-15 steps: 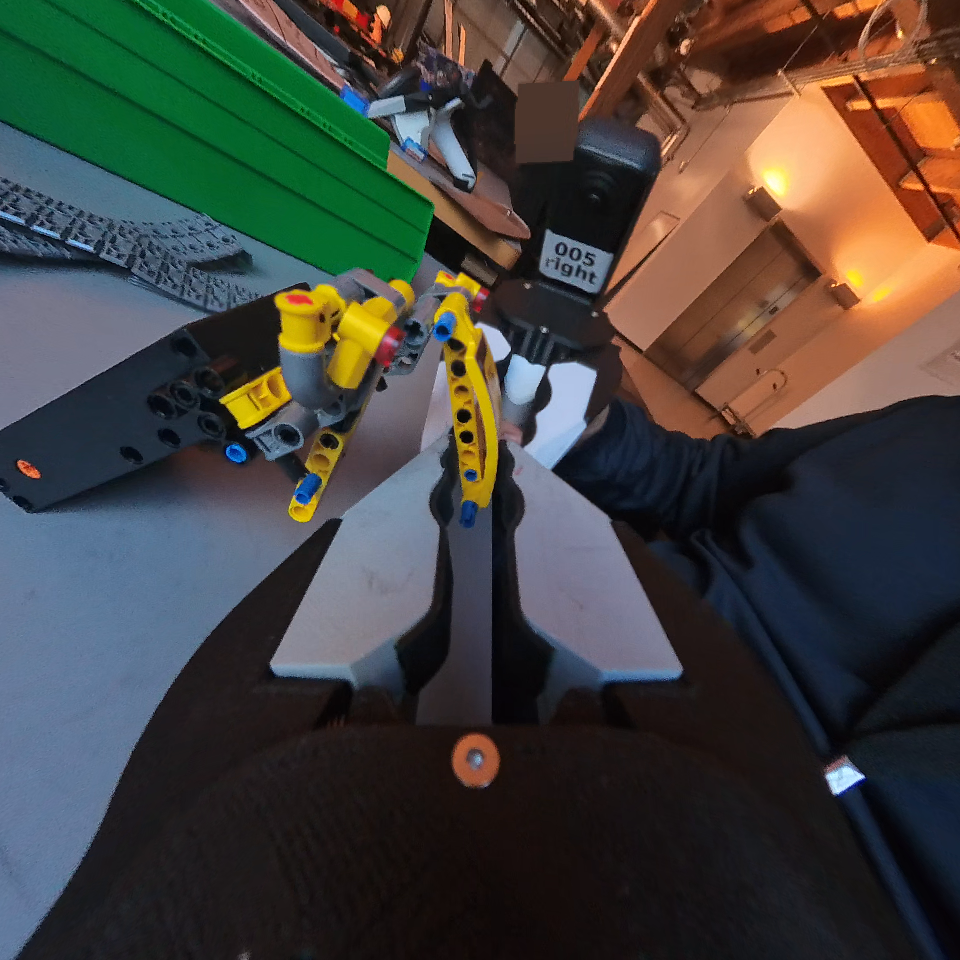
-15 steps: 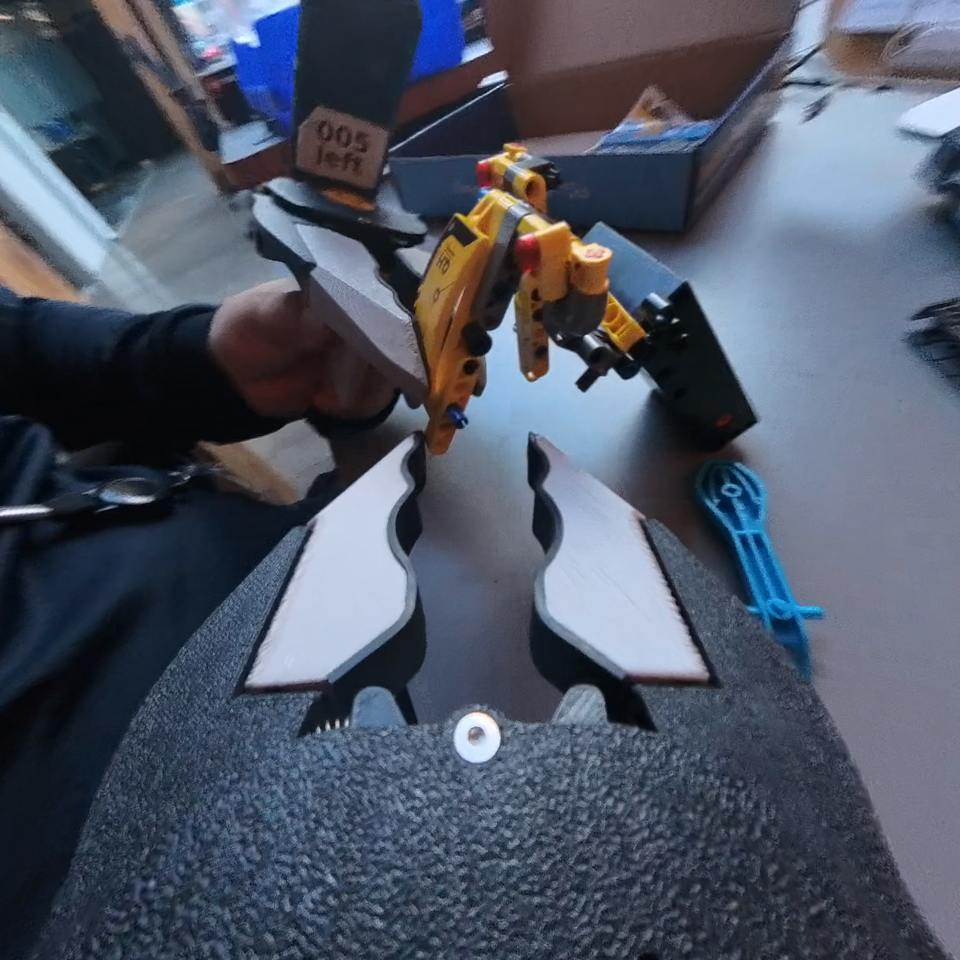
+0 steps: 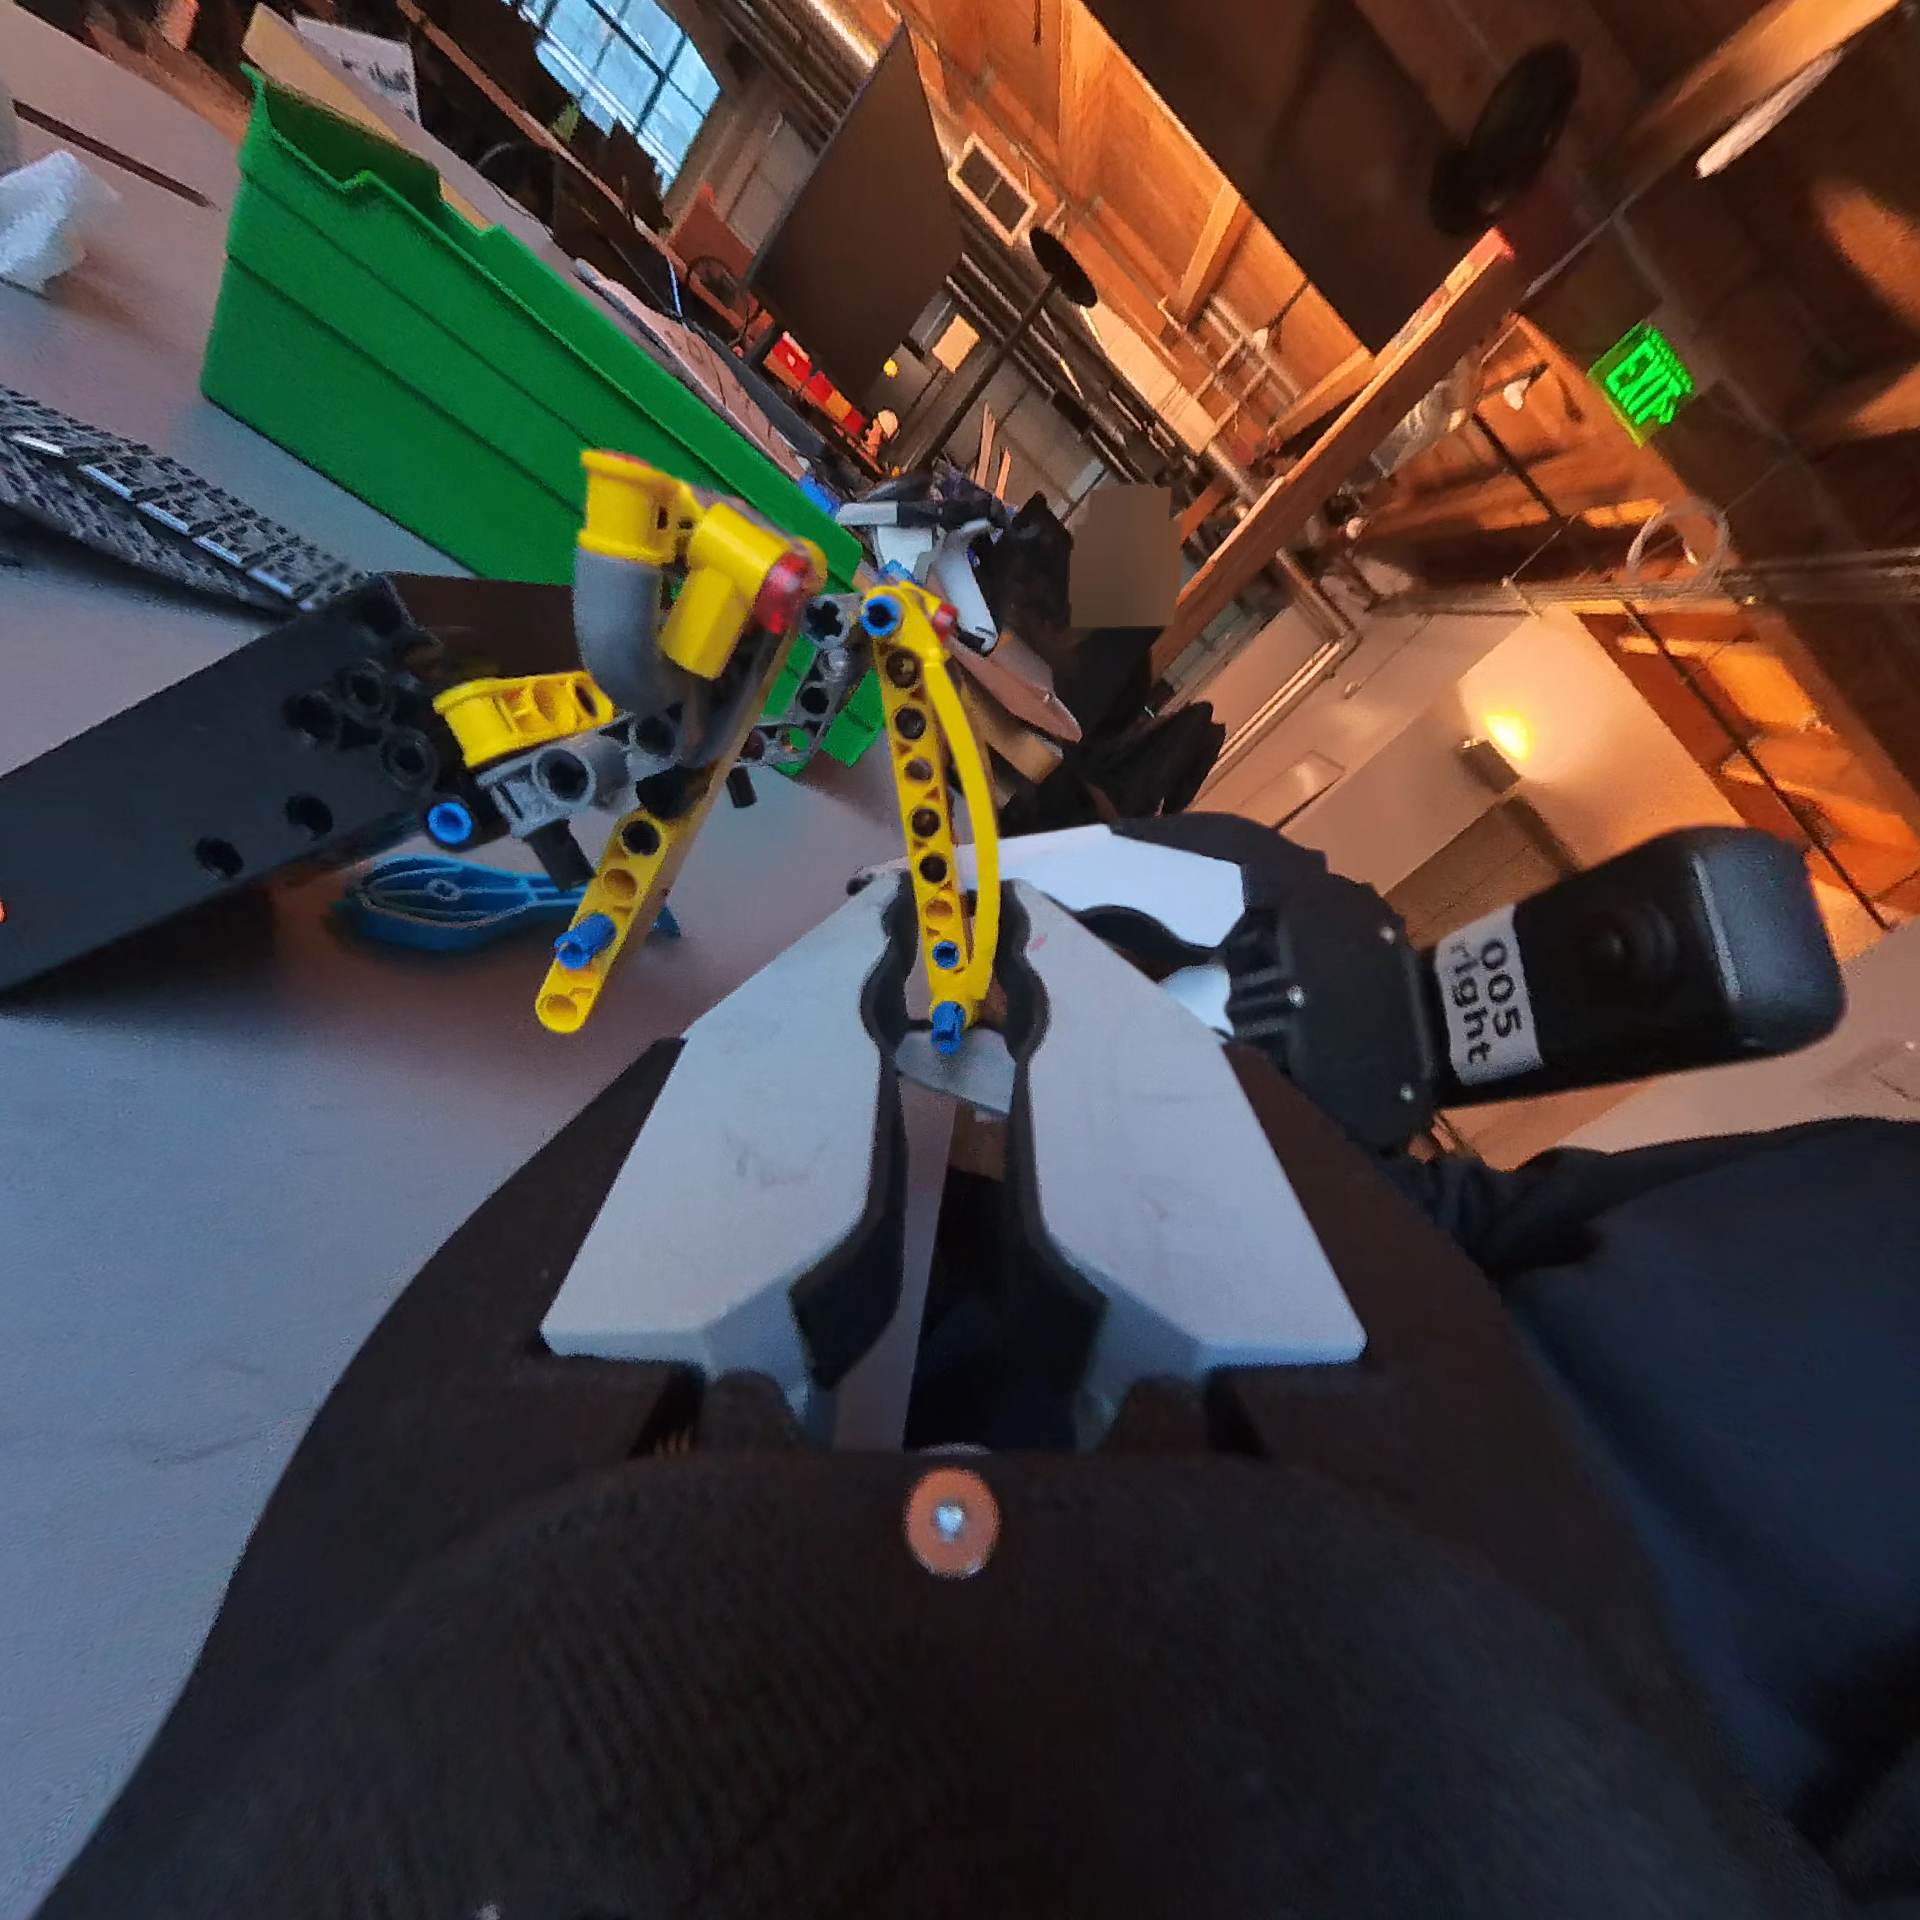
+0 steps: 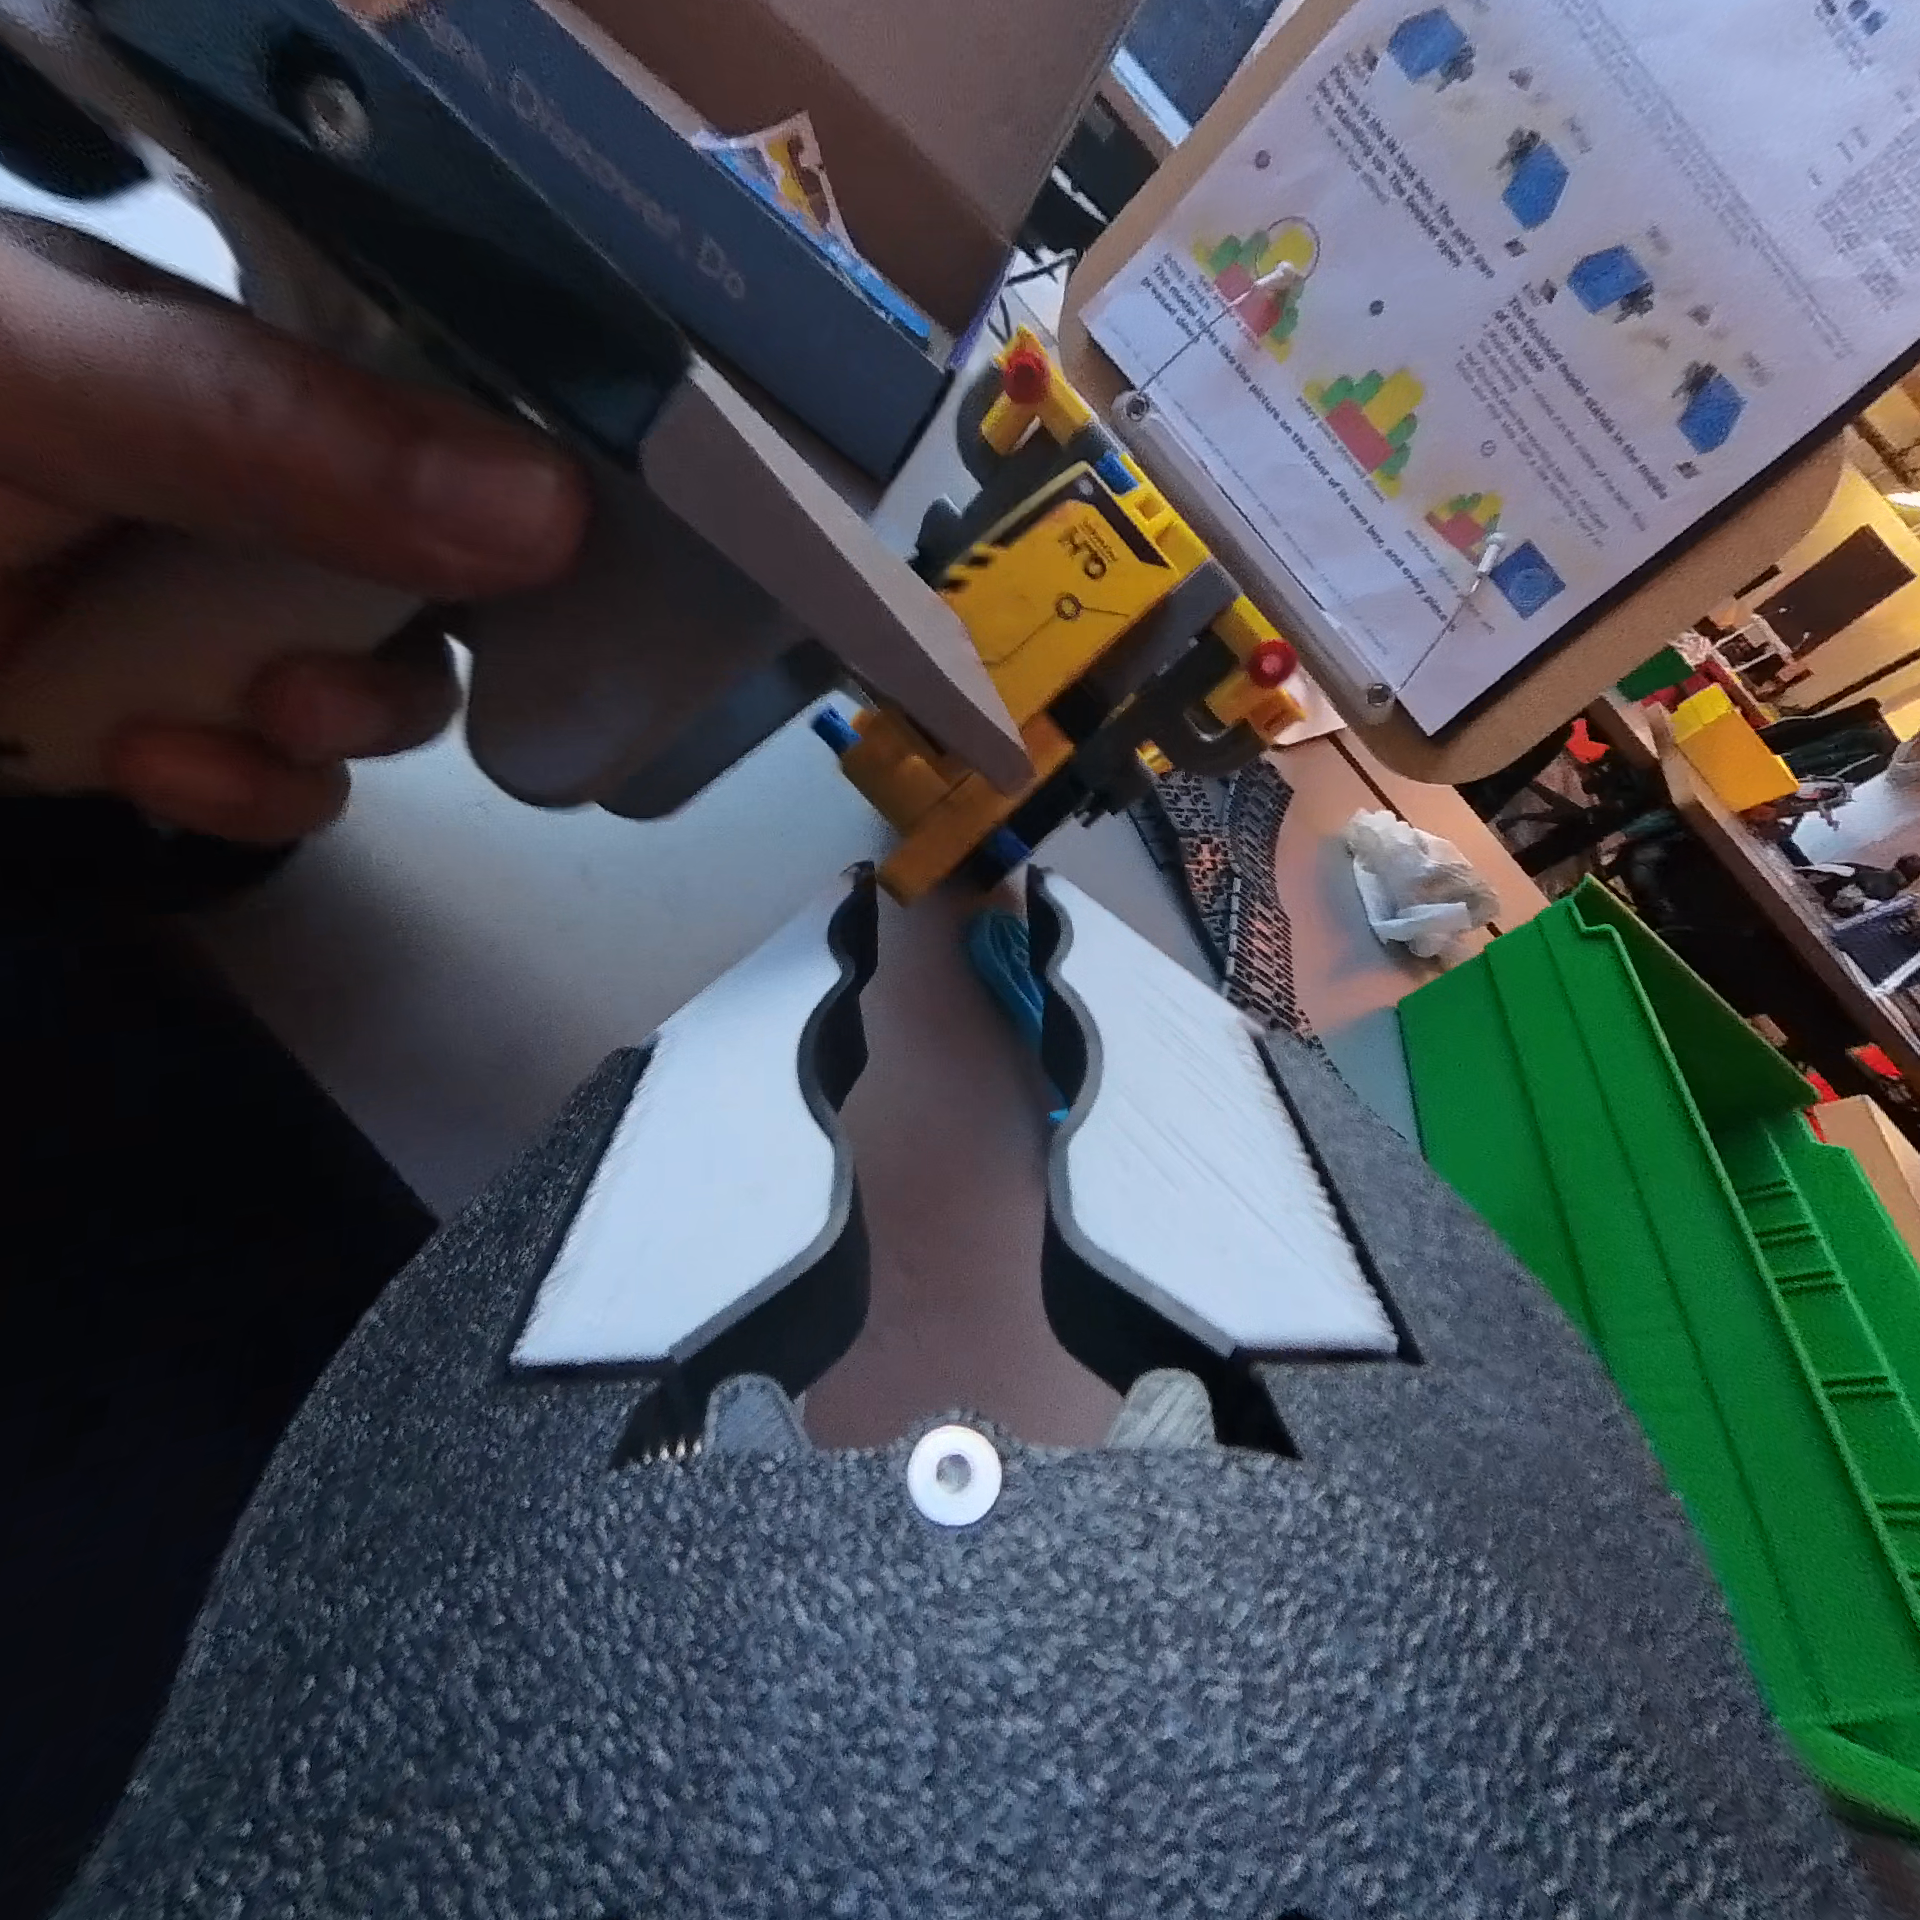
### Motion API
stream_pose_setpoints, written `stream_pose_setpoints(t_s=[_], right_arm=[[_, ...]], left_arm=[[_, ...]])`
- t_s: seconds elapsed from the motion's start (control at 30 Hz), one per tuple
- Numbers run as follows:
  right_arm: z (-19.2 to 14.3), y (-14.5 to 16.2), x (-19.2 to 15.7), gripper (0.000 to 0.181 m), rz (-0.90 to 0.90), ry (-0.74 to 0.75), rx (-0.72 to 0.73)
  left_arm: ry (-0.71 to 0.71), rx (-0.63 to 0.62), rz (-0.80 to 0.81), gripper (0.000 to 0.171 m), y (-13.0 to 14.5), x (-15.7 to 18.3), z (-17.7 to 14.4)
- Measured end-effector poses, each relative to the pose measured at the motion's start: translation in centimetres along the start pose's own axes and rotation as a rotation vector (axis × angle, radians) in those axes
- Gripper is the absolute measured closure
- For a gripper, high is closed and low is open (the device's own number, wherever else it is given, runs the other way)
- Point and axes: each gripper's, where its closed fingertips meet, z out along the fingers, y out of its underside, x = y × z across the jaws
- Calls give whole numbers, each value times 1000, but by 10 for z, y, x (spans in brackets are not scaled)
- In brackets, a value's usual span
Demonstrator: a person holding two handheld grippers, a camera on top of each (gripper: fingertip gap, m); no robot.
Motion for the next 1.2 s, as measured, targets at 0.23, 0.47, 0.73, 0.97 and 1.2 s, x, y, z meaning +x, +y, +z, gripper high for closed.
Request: stream_pose_setpoints(t_s=[0.23,0.47,0.73,0.97,1.2], right_arm=[[-6,2,9,158,27,44,9],[-5,10,7,158,7,70,-14],[-9,10,7,156,36,64,8],[-7,17,6,157,93,38,-11],[-9,21,8,160,17,76,-48]], left_arm=[[-10,93,-36,159,-2,0,11],[-23,101,-37,159,3,0,15],[-21,99,-104,159,9,-4,20],[-16,85,-109,159,12,-3,21],[-4,70,-104,160,15,-1,22]])
